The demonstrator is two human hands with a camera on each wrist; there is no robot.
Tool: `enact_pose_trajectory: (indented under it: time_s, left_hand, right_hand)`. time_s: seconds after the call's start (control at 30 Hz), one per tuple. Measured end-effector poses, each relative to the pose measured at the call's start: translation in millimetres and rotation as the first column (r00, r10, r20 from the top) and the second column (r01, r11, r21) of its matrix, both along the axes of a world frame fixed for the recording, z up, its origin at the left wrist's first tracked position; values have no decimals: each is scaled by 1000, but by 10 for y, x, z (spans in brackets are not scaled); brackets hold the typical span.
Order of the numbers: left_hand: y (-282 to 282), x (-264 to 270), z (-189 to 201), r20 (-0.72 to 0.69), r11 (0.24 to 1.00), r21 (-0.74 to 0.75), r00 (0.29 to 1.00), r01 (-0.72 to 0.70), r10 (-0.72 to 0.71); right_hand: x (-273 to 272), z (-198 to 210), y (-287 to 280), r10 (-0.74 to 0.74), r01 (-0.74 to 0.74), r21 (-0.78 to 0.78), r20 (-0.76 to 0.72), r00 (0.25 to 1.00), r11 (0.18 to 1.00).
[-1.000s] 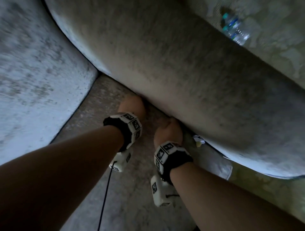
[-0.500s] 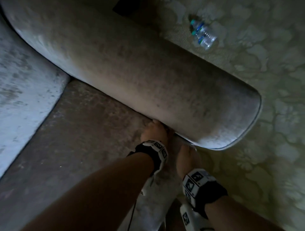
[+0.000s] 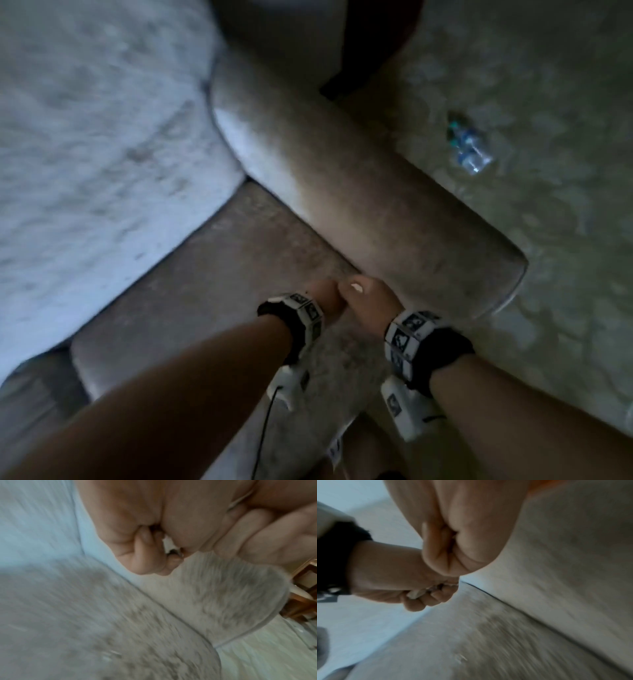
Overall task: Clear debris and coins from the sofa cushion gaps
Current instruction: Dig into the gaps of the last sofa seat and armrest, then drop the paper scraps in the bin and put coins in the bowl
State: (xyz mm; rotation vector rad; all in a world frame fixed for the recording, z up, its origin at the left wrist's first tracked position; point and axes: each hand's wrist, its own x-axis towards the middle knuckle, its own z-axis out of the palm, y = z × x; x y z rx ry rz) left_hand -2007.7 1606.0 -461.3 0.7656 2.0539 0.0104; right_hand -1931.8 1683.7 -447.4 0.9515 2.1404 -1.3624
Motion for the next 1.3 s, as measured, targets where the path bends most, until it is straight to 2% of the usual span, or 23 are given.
enact_pose_trajectory:
  time_s: [0.07, 0.13, 0.23, 0.33, 0.4, 0.5, 0.57, 0.67, 0.73, 0.8, 0.9, 1.03, 1.13, 1.2, 1.23, 1.3]
  left_hand:
    - [-332, -72, 524, -23, 996, 15, 995, -93, 93]
    - [-671, -150, 1001, -43, 973, 33, 972, -229, 230]
    - [-1246, -131, 1642, -86, 884, 109, 882, -455, 464]
    - [-1889, 138, 2181, -142, 729, 187, 716, -659, 684]
    - [-2278, 423, 2503, -186, 624, 242, 596, -743, 781]
    - [-2734, 1014, 2845, -157, 416, 255, 387, -873, 909]
    - [-3006, 1459, 2967, -181, 274, 272, 231, -922, 956]
    - [-3363, 2233, 3020, -246, 105, 282, 34, -954, 969]
    - [-3575, 2776, 3017, -237, -8, 270, -74, -963, 969]
    - [-3755, 3360, 3032, -247, -122, 246, -184, -961, 951]
    - [-3967, 4261, 3031, -255, -359, 272, -427, -893, 868]
    - [-4200, 5360, 2923, -221, -611, 280, -669, -741, 710]
    - [-4254, 6167, 2777, -240, -716, 246, -757, -653, 608]
    - [-4314, 6624, 2677, -245, -754, 213, -781, -622, 575]
    - [-4331, 6817, 2637, -249, -765, 194, -786, -614, 566]
    - [-4330, 7135, 2579, -241, -813, 189, -829, -550, 505]
  right_hand:
    - [-193, 454, -187, 166, -166, -19, -8, 986, 986]
    - [-357, 930, -452, 272, -274, -76, -34, 962, 959]
    - [-514, 1566, -932, 335, -343, -267, -77, 939, 901]
    - [-548, 2089, -1416, 402, -406, -349, -89, 911, 845]
    - [-549, 2379, -1689, 444, -432, -375, -58, 894, 820]
    - [-332, 2811, -2128, 608, -582, -336, -35, 793, 740]
    - [-73, 3023, -2478, 722, -701, -311, -60, 689, 642]
    - [442, 3151, -3048, 861, -810, -355, -28, 509, 467]
    - [857, 3153, -3436, 933, -861, -386, -1, 359, 331]
    - [1337, 3149, -3821, 984, -901, -401, -2, 179, 163]
    - [2101, 3110, -4353, 996, -929, -361, 20, -92, -78]
    - [3121, 2945, -4959, 916, -884, -311, 89, -392, -348]
    - [3889, 2865, -5268, 797, -792, -252, 107, -594, -556]
    - [4343, 2835, -5436, 699, -703, -189, 100, -708, -686]
    - [4542, 2811, -5508, 641, -647, -148, 91, -762, -748]
    - [4886, 2760, -5607, 559, -563, -87, 63, -827, -822]
